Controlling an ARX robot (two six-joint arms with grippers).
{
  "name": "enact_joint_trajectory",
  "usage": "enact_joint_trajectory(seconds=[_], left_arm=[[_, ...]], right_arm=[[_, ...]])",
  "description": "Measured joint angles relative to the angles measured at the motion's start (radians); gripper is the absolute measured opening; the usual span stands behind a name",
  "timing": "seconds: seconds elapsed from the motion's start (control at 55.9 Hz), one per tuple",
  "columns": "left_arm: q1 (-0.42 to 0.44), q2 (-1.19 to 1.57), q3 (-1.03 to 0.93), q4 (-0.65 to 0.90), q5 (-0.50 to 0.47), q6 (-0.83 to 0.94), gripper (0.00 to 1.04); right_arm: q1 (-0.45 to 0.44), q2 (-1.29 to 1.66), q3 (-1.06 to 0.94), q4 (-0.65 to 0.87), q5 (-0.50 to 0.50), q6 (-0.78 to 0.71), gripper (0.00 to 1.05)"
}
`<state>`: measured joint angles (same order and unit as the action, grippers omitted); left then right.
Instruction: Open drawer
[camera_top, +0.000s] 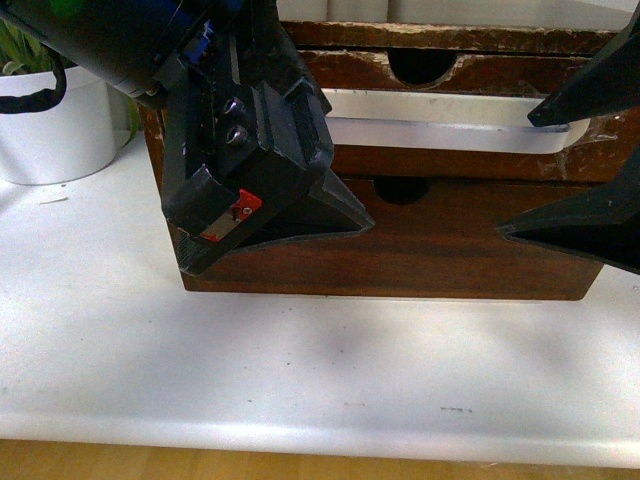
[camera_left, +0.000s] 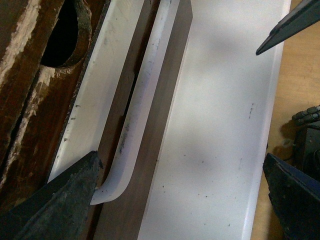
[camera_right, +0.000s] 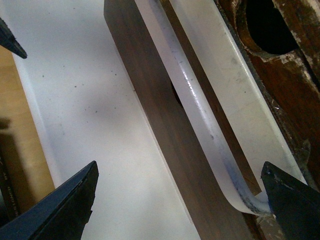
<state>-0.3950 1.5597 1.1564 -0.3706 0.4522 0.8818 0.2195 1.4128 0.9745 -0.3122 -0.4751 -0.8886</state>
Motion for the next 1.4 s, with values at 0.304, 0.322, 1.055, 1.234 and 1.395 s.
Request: enact_joint_trajectory(seconds=[0.304, 0.322, 1.055, 1.234, 1.395], left_arm=[[0.002, 0.01, 0.011, -0.026, 0.003, 0.029, 0.98], [0.002, 0.01, 0.012, -0.028, 0.004, 0.032, 0.98], [-0.019, 0.031, 0.019, -0.051, -0.015, 0.109, 0.98], [-0.018, 0.026, 0.027, -0.096, -0.006, 0.14, 0.98], [-0.018, 0.01, 0.02, -0.139, -0.003, 0.177, 0.99]], right_arm=[[0.023, 0.053, 0.045, -0.017, 0.001, 0.005, 0.96], [0.024, 0.054, 0.046, -0.018, 0.002, 0.006, 0.96], [0.022, 0.066, 0.046, -0.006, -0.015, 0.023, 0.96], [0.018, 0.064, 0.046, -0.025, -0.027, 0.016, 0.96], [0.021, 0.045, 0.042, -0.067, -0.039, -0.004, 0.96]])
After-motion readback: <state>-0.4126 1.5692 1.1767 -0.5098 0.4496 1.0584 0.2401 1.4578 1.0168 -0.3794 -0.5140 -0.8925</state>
